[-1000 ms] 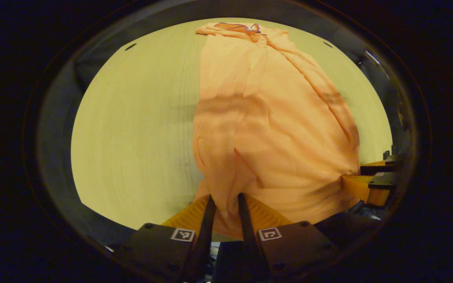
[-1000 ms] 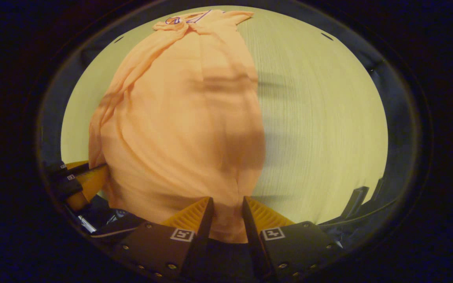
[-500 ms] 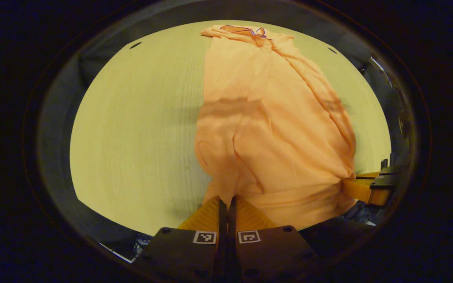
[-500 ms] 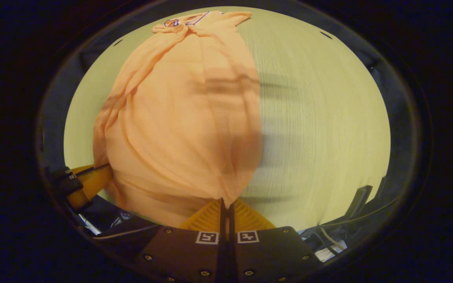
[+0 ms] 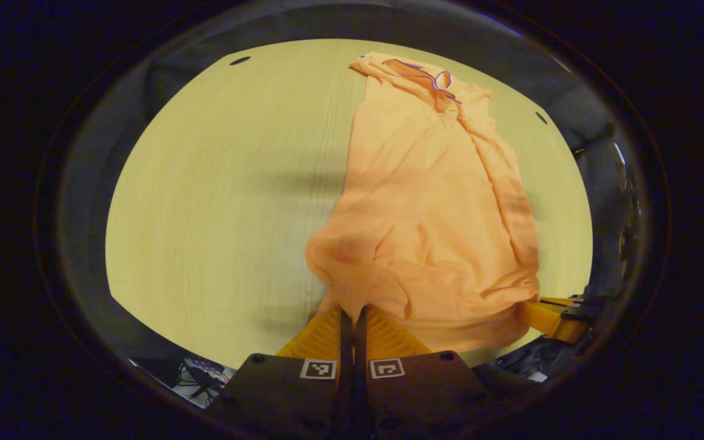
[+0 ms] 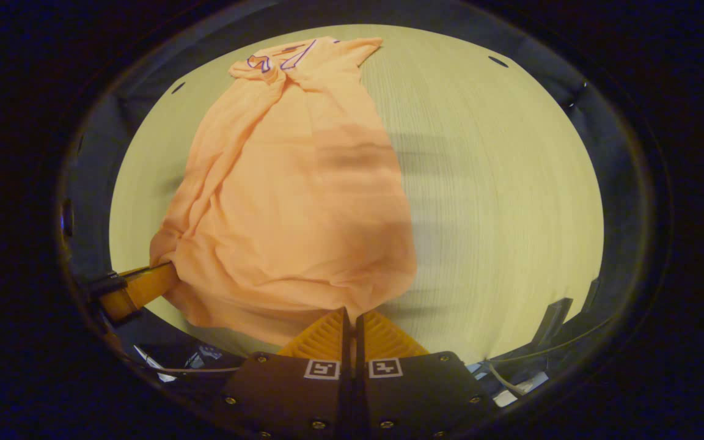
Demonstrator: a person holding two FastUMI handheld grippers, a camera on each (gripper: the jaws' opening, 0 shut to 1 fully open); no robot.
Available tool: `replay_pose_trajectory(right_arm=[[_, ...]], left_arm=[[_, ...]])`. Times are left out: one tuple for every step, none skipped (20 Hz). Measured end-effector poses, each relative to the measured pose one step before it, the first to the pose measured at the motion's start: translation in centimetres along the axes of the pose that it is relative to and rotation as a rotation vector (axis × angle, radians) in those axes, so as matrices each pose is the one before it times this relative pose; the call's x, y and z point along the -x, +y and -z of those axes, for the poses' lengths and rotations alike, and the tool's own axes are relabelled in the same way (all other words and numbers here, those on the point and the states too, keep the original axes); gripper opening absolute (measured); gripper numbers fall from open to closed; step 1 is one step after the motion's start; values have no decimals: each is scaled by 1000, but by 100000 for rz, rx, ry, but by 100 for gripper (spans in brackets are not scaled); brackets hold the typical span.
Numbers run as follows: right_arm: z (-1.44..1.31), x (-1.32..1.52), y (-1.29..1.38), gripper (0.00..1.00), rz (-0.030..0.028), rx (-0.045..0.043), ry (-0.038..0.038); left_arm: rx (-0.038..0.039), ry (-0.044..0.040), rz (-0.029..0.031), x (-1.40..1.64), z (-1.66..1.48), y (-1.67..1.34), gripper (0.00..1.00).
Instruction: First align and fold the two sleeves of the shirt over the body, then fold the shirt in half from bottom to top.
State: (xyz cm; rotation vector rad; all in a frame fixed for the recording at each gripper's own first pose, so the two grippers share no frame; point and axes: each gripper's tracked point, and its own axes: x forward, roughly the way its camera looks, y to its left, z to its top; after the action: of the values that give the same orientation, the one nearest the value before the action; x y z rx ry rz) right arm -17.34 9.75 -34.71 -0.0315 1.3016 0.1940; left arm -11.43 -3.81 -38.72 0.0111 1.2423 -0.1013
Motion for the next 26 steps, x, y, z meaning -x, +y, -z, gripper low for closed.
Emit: replay_pose_trajectory(right_arm=[[-1103,310,149,3,-449,160,-1489],[-1195,424,163,3,-588,-152,-1541],[-1322,268,109,3,-548,-543,-1823],[-1437,249,78,3,-464,-699,-1733],[-1483,132,66,3,-488,-769,-1960],[-2043,183,12,3,-267,-829,-2638],[-1453,-51,54,3,-154,-685,-2069],[-1474,-72,104,3,-133,-712,-1765],[-1535,-223,172,3,29,-492,-1717],[-1480,-232,139,3,128,-269,-1746],[-1347,-265,142,3,-68,-289,-1618],[-1353,-147,197,3,-243,-453,-1530],[-1363,-225,221,3,-257,-441,-1363],[-1366,-167,92,3,-329,-603,-1547],[-1200,-156,85,3,-223,-428,-1217],[-1354,-223,143,3,-168,-607,-1359],[-1254,95,5,3,-176,-692,-1426],[-1498,84,-63,3,26,-644,-1575],[-1922,-153,55,3,355,-816,-2330],[-1350,-189,130,3,245,-624,-1521],[-1122,-139,-230,3,81,-718,-1632],[-1017,99,101,3,139,-799,-1549],[-1030,-453,296,3,41,-936,-1563],[-1020,-507,84,3,-207,-1126,-1351],[-1137,-653,212,3,-113,-1053,-1228],[-1342,-274,153,2,74,-700,-1299]], left_arm=[[-103,-1487,3,200,-1187,50,7],[-203,-1397,-158,192,-1071,133,6],[154,-1489,-33,16,-922,-58,6],[173,-1187,4,62,-1159,-3,7],[402,-1360,42,107,-1059,-59,6],[281,-1743,82,-89,-1512,-120,7],[222,-1796,-140,-75,-1351,-55,6],[306,-1900,-243,-177,-1443,-143,6],[280,-1863,-100,-223,-1578,-205,6],[-47,-1980,-328,-281,-1611,-186,6],[-6,-2010,-49,-197,-1775,-165,6],[175,-1963,43,-289,-1551,-190,7],[256,-1900,67,-307,-1579,-130,6],[256,-1745,131,-136,-1531,187,7],[169,-1582,131,-386,-1527,-120,7],[-300,-1463,64,-461,-1329,-198,6],[-788,-1303,-102,-359,-1215,-175,6],[-820,-1200,-15,-350,-997,-173,6],[-618,-1930,158,-830,-1159,-439,6],[-44,-1468,95,-483,-1304,-206,7],[169,-1381,82,-282,-1335,-243,7],[391,-1135,-51,-316,-1077,-46,6],[565,-1385,194,-556,-1045,-172,6],[509,-1661,-408,-664,-1162,-50,6],[262,-952,-129,-813,-710,-89,6],[423,-998,38,-768,-830,-91,6]])
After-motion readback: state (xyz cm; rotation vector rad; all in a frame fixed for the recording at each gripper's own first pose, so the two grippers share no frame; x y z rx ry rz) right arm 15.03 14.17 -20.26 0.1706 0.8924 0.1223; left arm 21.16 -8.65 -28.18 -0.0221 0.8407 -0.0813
